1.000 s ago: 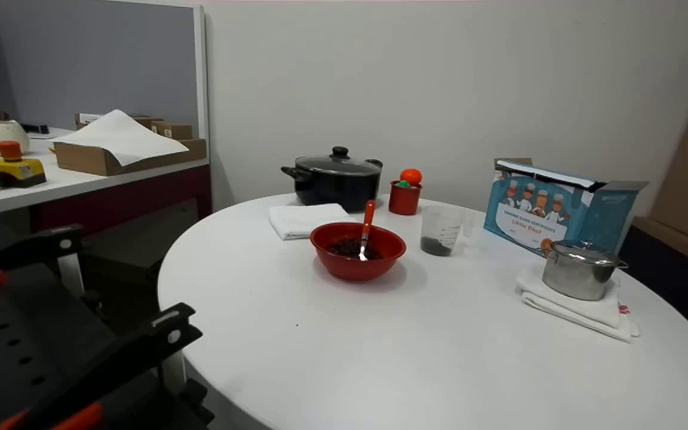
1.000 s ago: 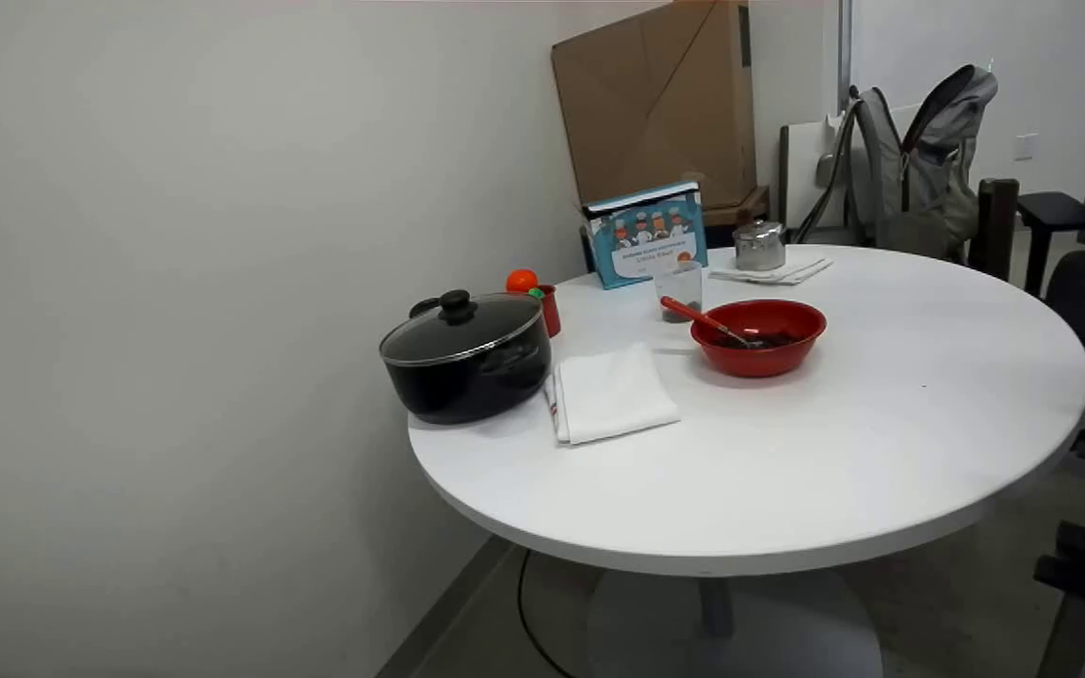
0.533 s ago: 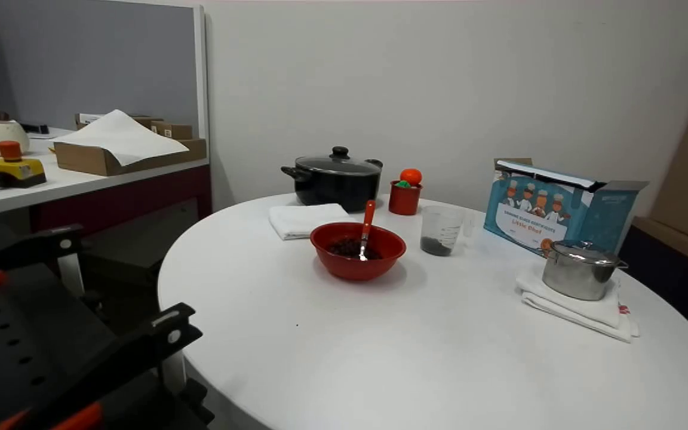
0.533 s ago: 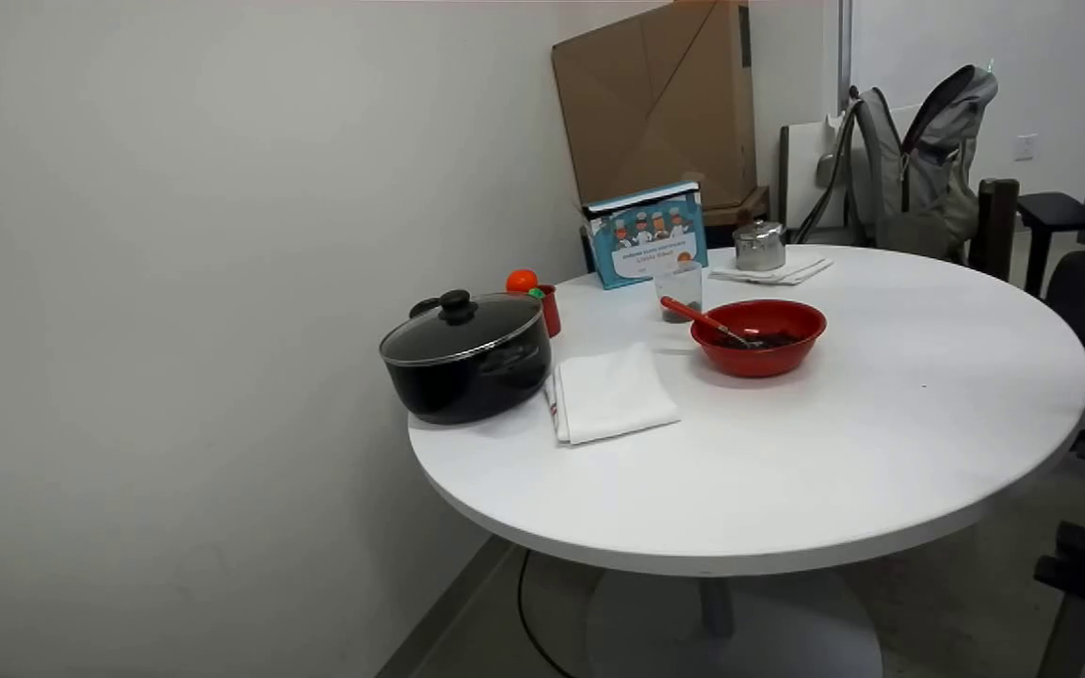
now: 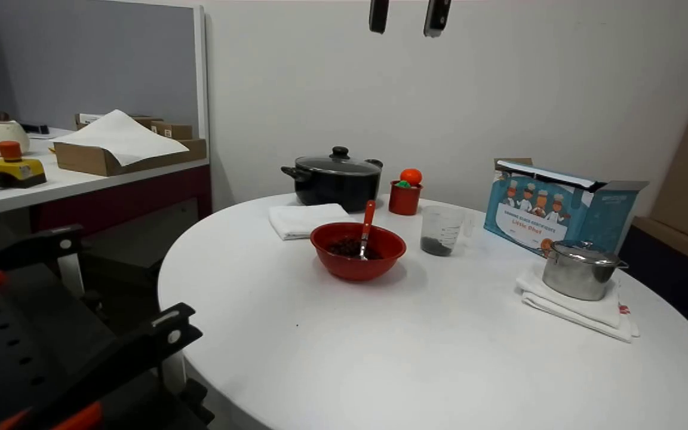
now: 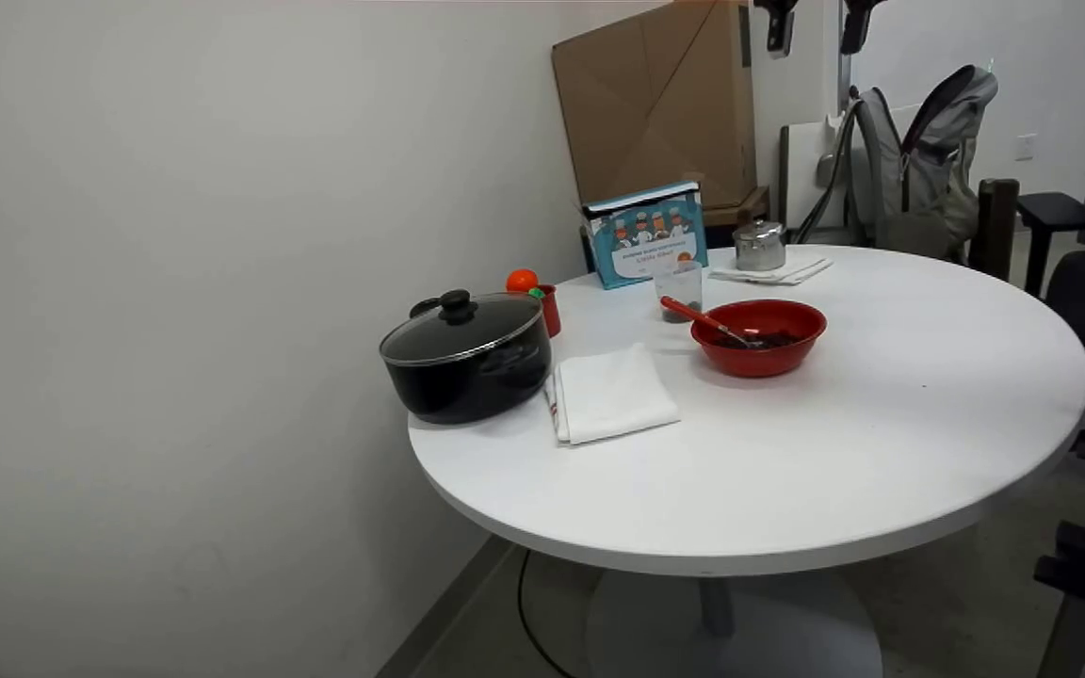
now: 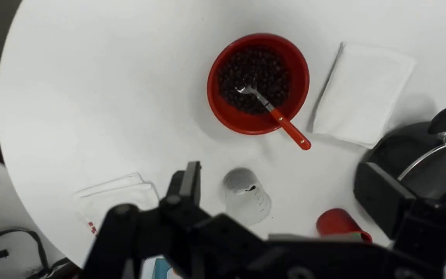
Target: Pick up the clear jug and move it to the left side of the table
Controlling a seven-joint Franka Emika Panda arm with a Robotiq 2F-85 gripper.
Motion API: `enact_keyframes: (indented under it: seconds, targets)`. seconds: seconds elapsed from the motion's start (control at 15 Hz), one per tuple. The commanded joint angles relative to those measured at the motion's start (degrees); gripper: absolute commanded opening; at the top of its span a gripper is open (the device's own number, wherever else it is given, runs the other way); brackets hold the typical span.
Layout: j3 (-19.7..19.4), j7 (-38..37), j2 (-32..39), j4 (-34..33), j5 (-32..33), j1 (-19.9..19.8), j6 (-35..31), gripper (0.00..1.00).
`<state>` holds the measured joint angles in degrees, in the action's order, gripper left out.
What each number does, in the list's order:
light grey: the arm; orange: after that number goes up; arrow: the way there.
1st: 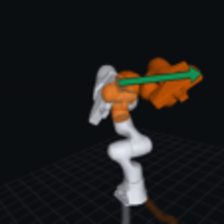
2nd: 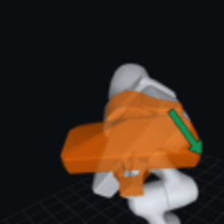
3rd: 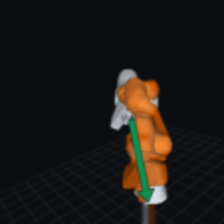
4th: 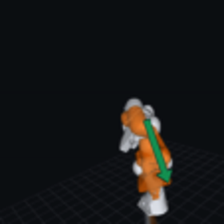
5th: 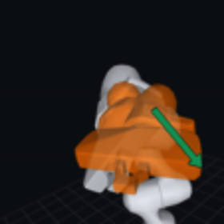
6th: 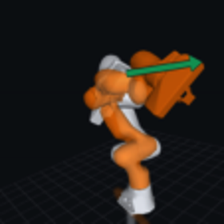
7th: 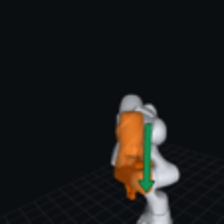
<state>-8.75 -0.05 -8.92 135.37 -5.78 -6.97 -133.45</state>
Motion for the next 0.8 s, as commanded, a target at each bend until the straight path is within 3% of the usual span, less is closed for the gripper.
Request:
enact_keyframes:
  seconds: [0.0, 0.33, 0.73]
  targets:
    - [0.36, -3.18, 8.78, -3.83, -1.17, -0.21, -9.37, 1.0]
    - [0.48, -8.11, 20.72, -13.11, -7.34, -0.75, -12.54, 1.0]
    - [0.43, -17.39, 34.89, -27.51, -10.53, -1.51, -9.33, 1.0]
